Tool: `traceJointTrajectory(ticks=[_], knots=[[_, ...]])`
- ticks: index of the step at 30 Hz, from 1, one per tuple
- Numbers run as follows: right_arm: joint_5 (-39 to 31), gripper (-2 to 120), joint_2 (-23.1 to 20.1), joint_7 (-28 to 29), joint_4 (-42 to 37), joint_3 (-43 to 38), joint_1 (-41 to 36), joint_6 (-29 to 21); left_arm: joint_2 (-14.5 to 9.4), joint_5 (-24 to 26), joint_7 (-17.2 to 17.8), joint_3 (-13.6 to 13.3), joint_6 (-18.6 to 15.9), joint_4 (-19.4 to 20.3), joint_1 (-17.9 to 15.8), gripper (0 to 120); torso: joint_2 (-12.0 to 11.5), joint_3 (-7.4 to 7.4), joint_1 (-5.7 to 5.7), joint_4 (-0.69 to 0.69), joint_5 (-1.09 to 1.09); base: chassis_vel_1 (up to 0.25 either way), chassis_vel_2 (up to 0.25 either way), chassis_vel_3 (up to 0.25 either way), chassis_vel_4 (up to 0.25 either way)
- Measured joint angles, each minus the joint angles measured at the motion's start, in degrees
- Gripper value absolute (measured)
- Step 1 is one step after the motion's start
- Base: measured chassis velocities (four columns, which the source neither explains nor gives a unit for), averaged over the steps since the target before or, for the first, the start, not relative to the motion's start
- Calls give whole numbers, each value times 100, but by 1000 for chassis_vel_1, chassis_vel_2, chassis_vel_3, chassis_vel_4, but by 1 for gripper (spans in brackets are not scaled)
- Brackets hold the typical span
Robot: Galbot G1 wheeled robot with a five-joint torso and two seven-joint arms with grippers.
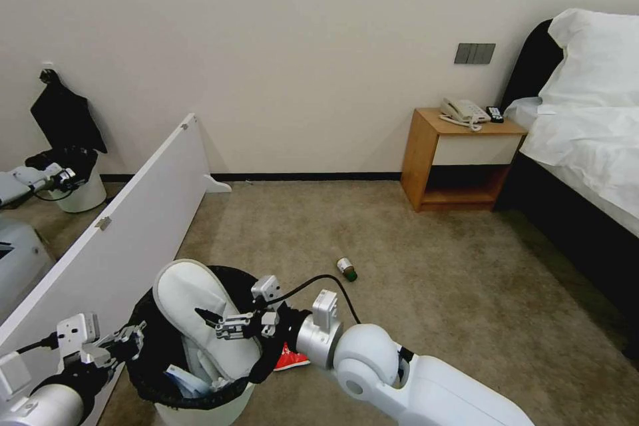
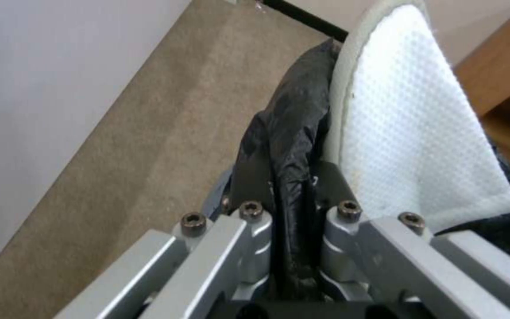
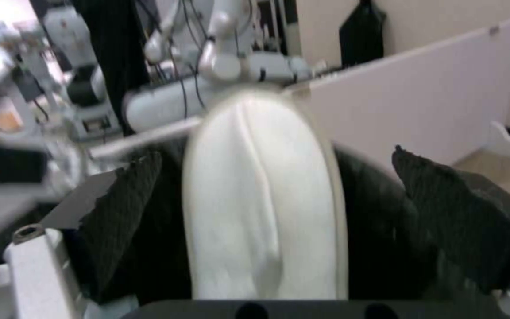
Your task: Pick up the trash bin, then pick up the garbage from the floor and place it into the trash bin.
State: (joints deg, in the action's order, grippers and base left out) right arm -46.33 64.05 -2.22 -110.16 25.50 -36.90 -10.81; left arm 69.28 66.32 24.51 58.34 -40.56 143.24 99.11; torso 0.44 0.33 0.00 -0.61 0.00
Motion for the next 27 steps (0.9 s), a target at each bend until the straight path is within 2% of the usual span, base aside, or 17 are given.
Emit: traceJointTrajectory(ticks=[7, 12, 14, 27], knots=[[-97, 100, -216, -9, -279, -315, -30, 47, 18, -2, 2, 25, 0, 0, 6, 6, 0, 0, 0, -1, 0, 0, 0, 0, 0], [-145, 100, -366, -26, -525, -706, -156, 70, 51, -3, 4, 41, 0, 0, 28, 6, 0, 0, 0, 0, 0, 0, 0, 0, 0], [-187, 100, -456, -27, -675, -1091, -315, 75, 99, -12, 5, 54, 0, 0, 50, 6, 0, 0, 0, 0, 0, 0, 0, 0, 0], [-211, 100, -609, 178, -872, -2148, -900, 75, 165, -68, 17, 99, 0, 0, 53, 6, 0, 0, 0, 0, 0, 0, 0, 0, 0]])
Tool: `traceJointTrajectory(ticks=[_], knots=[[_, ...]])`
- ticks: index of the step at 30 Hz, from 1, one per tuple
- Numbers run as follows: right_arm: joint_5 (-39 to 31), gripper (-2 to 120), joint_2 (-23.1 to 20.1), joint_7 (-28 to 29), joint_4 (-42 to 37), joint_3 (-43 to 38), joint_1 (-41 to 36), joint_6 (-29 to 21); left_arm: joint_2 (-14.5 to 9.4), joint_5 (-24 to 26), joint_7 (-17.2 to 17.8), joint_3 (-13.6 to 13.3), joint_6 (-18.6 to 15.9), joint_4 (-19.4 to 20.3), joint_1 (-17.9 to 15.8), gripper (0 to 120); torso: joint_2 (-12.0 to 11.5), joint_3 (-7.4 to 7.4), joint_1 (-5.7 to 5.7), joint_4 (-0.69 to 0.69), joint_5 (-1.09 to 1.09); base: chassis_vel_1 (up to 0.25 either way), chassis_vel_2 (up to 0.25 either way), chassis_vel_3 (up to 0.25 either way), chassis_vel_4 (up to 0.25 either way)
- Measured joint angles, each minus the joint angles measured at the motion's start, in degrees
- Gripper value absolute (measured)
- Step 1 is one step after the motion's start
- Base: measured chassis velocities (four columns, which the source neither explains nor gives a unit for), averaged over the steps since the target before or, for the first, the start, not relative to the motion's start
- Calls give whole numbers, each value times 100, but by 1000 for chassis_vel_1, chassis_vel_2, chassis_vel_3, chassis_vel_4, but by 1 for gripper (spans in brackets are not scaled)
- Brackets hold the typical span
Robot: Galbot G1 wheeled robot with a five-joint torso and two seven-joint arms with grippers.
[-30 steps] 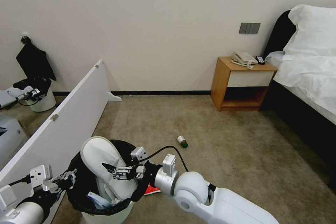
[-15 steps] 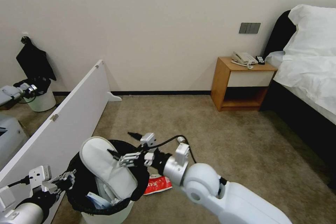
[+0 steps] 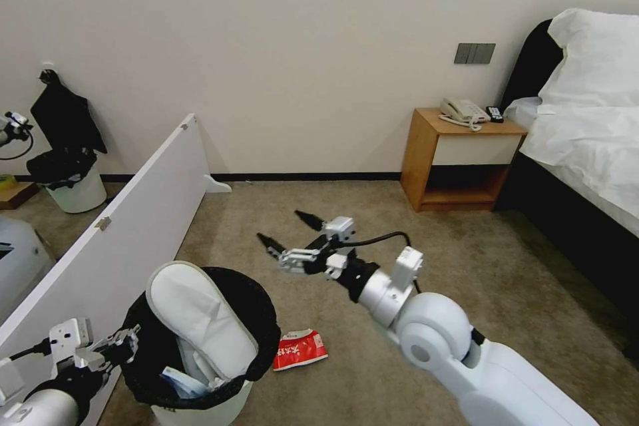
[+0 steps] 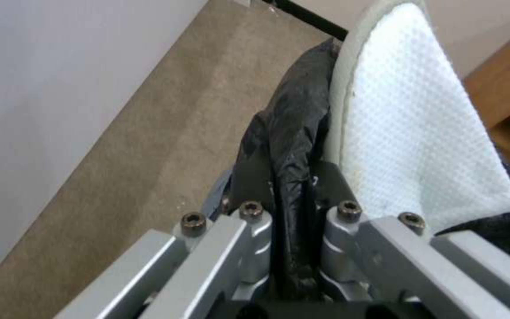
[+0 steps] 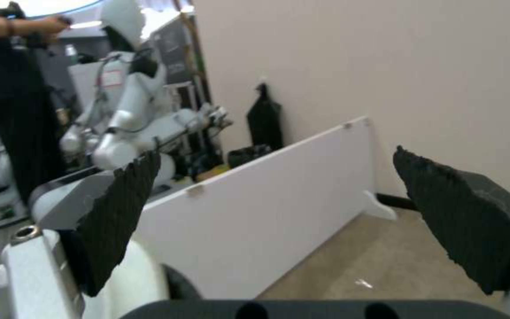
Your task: Pick up the trash bin, then pick up the garbage from the floor and place it into the trash bin.
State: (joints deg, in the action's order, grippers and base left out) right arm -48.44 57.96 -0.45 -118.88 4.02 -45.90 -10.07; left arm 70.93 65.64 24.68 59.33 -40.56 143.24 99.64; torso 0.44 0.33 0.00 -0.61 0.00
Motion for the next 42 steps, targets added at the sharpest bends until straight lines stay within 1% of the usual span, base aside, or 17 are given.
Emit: traceJointTrajectory(ticks=[2, 5, 7, 9, 12, 13, 15, 19, 21, 23, 26, 28, 30, 37, 39, 40, 42], knots=[[51, 100, 38, 161, -27, -205, -211, -66, 29, -44, -5, 27, 0, 0, 5, 6, 0, 0, 0, 0, 0, 0, 0, 0, 0], [65, 100, 47, 188, -29, -236, -248, -82, 39, -50, -5, 38, 1, 0, 5, 6, 0, 0, 0, 0, 0, 0, 0, 0, 0], [151, 100, 114, 444, -35, -475, -585, -165, 136, -81, -22, 117, 5, 0, 2, 6, 0, 0, 0, 1, 1, 0, 0, 0, 0], [158, 100, 153, 532, -33, -554, -735, -163, 152, -94, -30, 136, 8, 0, 1, 6, 0, 0, 0, 0, 0, 0, 0, 0, 0], [317, 100, 177, 745, 28, -689, -1091, 157, 154, -120, -44, 204, 12, 0, -2, 6, 0, 0, 0, 0, 0, 0, 0, 0, 0], [317, 100, 177, 745, 28, -689, -1091, 157, 154, -120, -44, 204, 12, 0, -2, 6, 0, 0, 0, 0, 0, 0, 0, 0, 0], [710, 100, 158, 755, 91, -829, -1424, 403, 148, -118, -51, 274, 14, 0, 9, 6, 0, 0, 0, 0, 0, 0, 0, 0, 0], [1098, 100, 136, 765, 154, -950, -1727, 464, 143, -114, -59, 327, 15, 0, 18, 6, 0, 0, 0, -1, 0, 0, 0, 0, 0], [1489, 100, 146, 866, 261, -1019, -2116, 441, 144, -106, -69, 395, 16, 0, 29, 6, 0, 0, 0, -1, -1, 0, 0, 0, 0], [1591, 100, 156, 885, 300, -1021, -2239, 438, 146, -103, -72, 409, 17, 0, 32, 6, 0, 0, 0, -1, 0, 0, 0, 0, 0], [1759, 100, 165, 891, 380, -1021, -2463, 467, 148, -99, -75, 424, 17, 0, 38, 6, 0, 0, 0, 0, 0, 0, 0, 0, 0], [2039, 100, 161, 820, 557, -1006, -2818, 685, 154, -92, -75, 443, 19, 0, 40, 6, 0, 0, 0, -1, -1, 0, 0, 0, 0], [2095, 100, 150, 797, 600, -1006, -2909, 724, 155, -91, -75, 445, 20, 0, 40, 6, 0, 0, 0, -1, 0, 0, 0, 0, 0], [2606, 100, 156, 520, 821, -1267, -3630, 1183, 183, -87, -76, 404, 23, 0, 6, 6, 0, 0, 0, -1, 0, 0, 0, 0, 0], [2936, 100, 221, 404, 873, -1399, -3818, 1307, 183, -86, -76, 393, 24, 0, -1, 6, 0, 0, 0, -1, 0, 0, 0, 0, 0], [2936, 100, 221, 404, 873, -1399, -3818, 1307, 183, -86, -76, 393, 24, 0, -1, 6, 0, 0, 0, -1, 0, 0, 0, 0, 0], [3395, 100, 288, 292, 936, -1544, -4058, 1360, 182, -82, -76, 387, 24, 0, -2, 6, 0, 0, 0, 0, 0, 0, 0, 0, 0]])
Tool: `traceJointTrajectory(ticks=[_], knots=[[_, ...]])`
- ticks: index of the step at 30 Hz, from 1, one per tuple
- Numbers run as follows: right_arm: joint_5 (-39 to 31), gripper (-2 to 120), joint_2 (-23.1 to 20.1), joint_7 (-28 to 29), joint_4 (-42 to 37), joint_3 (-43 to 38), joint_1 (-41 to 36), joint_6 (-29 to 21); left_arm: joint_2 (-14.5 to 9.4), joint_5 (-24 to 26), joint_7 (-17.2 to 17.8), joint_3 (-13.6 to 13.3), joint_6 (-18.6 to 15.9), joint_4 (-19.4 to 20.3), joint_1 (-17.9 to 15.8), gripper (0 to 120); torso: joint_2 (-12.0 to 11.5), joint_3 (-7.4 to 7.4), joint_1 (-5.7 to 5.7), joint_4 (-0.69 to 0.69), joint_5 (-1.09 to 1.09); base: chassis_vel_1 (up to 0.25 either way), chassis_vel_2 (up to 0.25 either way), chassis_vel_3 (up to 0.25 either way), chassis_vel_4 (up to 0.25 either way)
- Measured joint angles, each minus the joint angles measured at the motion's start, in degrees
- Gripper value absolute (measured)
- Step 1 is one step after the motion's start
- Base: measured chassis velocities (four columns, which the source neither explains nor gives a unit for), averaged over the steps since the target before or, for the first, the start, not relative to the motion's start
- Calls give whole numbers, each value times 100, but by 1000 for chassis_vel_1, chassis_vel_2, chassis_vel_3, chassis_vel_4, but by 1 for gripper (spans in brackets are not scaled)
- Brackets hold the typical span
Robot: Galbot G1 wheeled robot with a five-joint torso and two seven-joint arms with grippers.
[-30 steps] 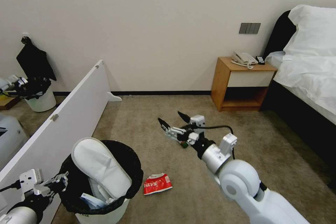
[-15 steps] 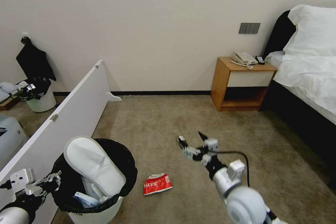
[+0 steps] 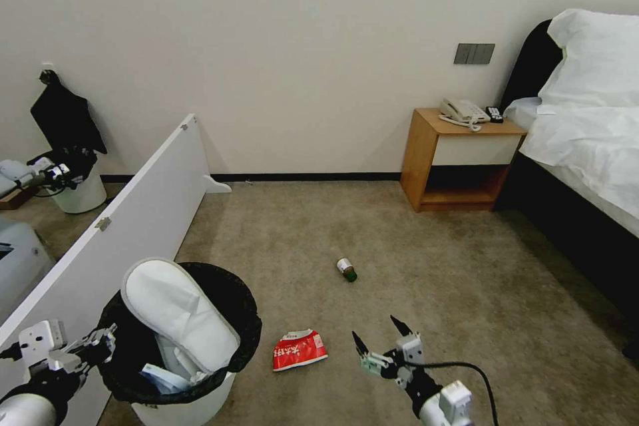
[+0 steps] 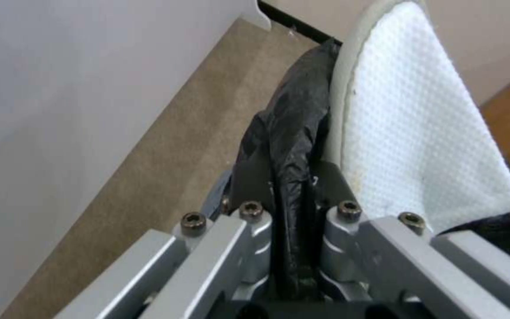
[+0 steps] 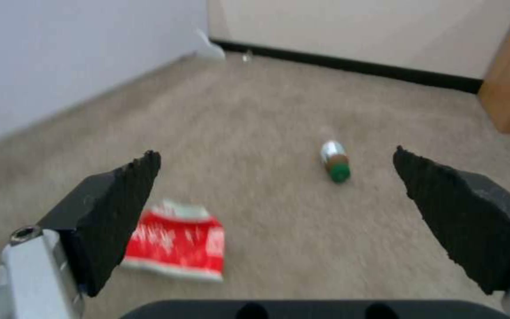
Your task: Pick up the trash bin, then pick up the garbage from the floor and place it into the trash bin.
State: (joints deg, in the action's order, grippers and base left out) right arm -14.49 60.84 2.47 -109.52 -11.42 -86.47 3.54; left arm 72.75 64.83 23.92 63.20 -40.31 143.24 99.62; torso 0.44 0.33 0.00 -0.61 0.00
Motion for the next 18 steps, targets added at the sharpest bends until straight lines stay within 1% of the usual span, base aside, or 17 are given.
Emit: traceJointTrajectory(ticks=[1, 3, 6, 10, 12, 13, 14, 15, 17, 18], knots=[[0, 100, 0, 0, 0, 0, 0, 0, 0, 0, 0, 0, 0, 0, 0, 6, 0, 0, 0, 0, 0, 0, 0, 0, 0], [229, 100, 22, -77, 101, -46, -159, -40, -9, 6, 0, -3, 0, 0, -2, 6, 0, 0, 0, -2, 0, 0, 0, 0, 0], [265, 100, 41, -114, 152, -47, -165, -39, -11, 14, 0, -3, 0, 0, -1, 6, 0, 0, 0, -1, 0, 0, 0, 0, 0], [408, 100, 57, -347, 322, -27, -90, -80, -12, 27, 0, -2, 0, 0, 10, 6, 0, 0, 0, 0, 0, 0, 0, 0, 0], [450, 100, 52, -441, 368, 5, -41, -171, -12, 34, 0, 3, 0, 0, 17, 6, 0, 0, 0, 0, 0, 0, 0, 0, 0], [485, 100, 51, -469, 385, 30, -8, -272, -12, 36, 0, 7, 0, 0, 21, 6, 0, 0, 0, 0, 0, 0, 0, 0, 0], [587, 100, 52, -479, 422, 94, 67, -477, -13, 37, 0, 17, 0, 0, 33, 6, 0, 0, 0, 0, 0, 0, 0, 0, 0], [587, 100, 52, -479, 422, 94, 67, -477, -13, 37, 0, 17, 0, 0, 33, 6, 0, 0, 0, 0, 0, 0, 0, 0, 0], [796, 100, 47, -353, 502, 270, 238, -715, -14, 38, 0, 19, 0, 0, 40, 6, 0, 0, 0, 0, 0, 0, 0, 0, 0], [796, 100, 47, -353, 502, 270, 238, -715, -14, 38, 0, 19, 0, 0, 40, 6, 0, 0, 0, 0, 0, 0, 0, 0, 0]])
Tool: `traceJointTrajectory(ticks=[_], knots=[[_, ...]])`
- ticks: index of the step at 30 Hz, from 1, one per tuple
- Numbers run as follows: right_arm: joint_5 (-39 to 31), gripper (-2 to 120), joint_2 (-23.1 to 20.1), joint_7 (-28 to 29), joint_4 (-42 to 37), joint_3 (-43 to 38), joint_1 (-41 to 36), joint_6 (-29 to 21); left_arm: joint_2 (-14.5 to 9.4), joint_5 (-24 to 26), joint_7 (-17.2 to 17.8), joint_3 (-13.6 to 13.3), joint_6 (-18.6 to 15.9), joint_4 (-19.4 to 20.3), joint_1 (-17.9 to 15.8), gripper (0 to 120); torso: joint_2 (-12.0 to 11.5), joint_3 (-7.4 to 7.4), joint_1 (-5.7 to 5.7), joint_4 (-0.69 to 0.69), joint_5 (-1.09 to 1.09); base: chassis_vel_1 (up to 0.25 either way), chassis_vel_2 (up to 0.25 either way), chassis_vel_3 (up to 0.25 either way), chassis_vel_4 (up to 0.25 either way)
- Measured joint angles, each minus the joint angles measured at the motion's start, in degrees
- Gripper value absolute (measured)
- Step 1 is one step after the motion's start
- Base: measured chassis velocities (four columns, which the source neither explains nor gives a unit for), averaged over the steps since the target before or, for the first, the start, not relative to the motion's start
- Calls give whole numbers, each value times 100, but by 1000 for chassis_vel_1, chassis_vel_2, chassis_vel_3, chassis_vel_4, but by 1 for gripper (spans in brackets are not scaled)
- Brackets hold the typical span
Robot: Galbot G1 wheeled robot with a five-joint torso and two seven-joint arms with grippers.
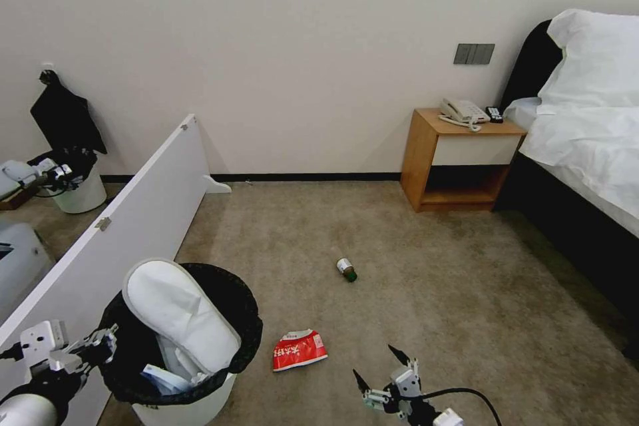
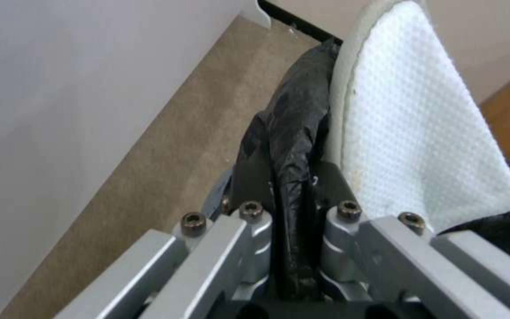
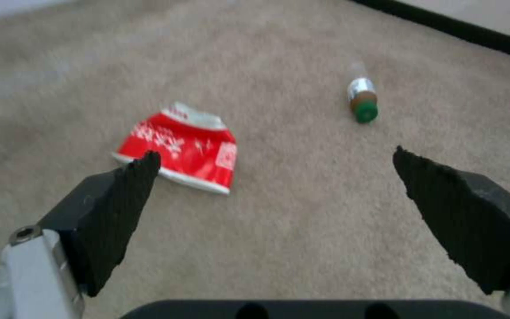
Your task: Pick up the trash bin, then pick up the garbage from the floor and place it into the trash bin.
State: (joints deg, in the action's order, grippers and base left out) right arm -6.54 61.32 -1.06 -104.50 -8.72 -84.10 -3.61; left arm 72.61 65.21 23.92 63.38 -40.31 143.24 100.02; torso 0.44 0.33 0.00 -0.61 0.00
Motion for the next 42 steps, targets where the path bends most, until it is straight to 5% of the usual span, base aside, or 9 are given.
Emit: traceJointTrajectory(ticks=[8, 42], knots=[[-142, 100, 161, 26, 371, 339, 603, -675, 19, -5, 10, -13, 0, 0, 11, 6, 0, 0, 0, 0, 0, 0, 0, 0, 0], [-39, 100, 478, -772, 1774, 305, 1894, -718, -20, 10, 22, -26, -8, 0, -8, 6, 0, 0, 0, -1, 0, 0, 0, 0, 0]])
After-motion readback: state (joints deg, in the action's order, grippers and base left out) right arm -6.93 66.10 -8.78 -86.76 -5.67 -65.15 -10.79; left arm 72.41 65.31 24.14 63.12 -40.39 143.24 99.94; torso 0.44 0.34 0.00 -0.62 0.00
